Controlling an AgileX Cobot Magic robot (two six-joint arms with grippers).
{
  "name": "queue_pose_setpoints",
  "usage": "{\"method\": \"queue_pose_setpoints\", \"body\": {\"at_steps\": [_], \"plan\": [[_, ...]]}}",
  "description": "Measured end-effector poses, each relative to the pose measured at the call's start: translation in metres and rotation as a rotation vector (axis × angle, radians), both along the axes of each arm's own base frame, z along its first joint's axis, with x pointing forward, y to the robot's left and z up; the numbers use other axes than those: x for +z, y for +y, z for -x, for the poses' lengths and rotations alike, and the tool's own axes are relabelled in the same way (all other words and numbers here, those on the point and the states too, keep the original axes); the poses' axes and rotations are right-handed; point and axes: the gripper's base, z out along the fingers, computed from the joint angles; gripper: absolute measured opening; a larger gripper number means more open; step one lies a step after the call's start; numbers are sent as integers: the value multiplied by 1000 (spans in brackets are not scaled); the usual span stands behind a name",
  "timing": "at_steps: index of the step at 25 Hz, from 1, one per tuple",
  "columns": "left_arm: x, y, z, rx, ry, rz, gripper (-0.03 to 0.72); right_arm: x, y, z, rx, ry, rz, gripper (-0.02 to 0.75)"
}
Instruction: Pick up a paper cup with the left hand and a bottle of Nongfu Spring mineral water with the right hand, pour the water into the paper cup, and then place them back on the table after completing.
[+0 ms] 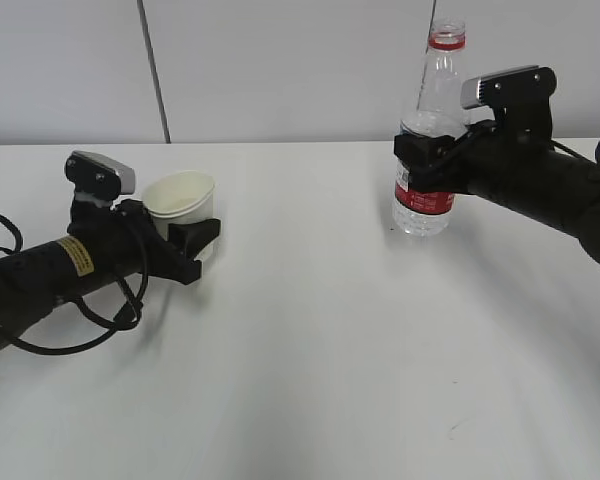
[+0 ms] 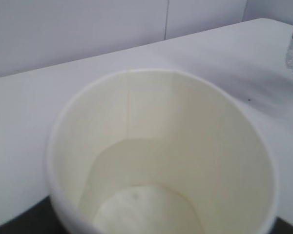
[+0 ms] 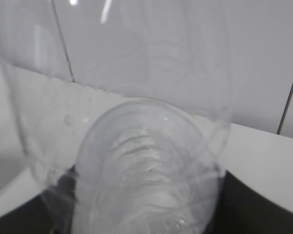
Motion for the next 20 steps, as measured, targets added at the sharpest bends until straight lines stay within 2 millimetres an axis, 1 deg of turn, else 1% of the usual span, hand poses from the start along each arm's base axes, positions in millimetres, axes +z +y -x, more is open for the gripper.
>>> {"method": "queue_pose_setpoints", "body": {"at_steps": [3, 7, 9, 14, 20], "plan": [[0, 12, -4, 31, -4, -6, 392, 1, 0, 0, 1, -5, -5, 385], [0, 21, -8, 79, -21, -23, 392, 4, 1, 0, 14, -43, -25, 385], [-4, 22, -9, 102, -21, -30, 392, 6, 2, 0, 20, -63, -36, 385], [-21, 23, -13, 116, 9, -43, 392, 7, 2, 0, 22, -71, -40, 385], [-26, 24, -17, 136, 2, -27, 392, 7, 2, 0, 22, -70, -42, 385]]}}
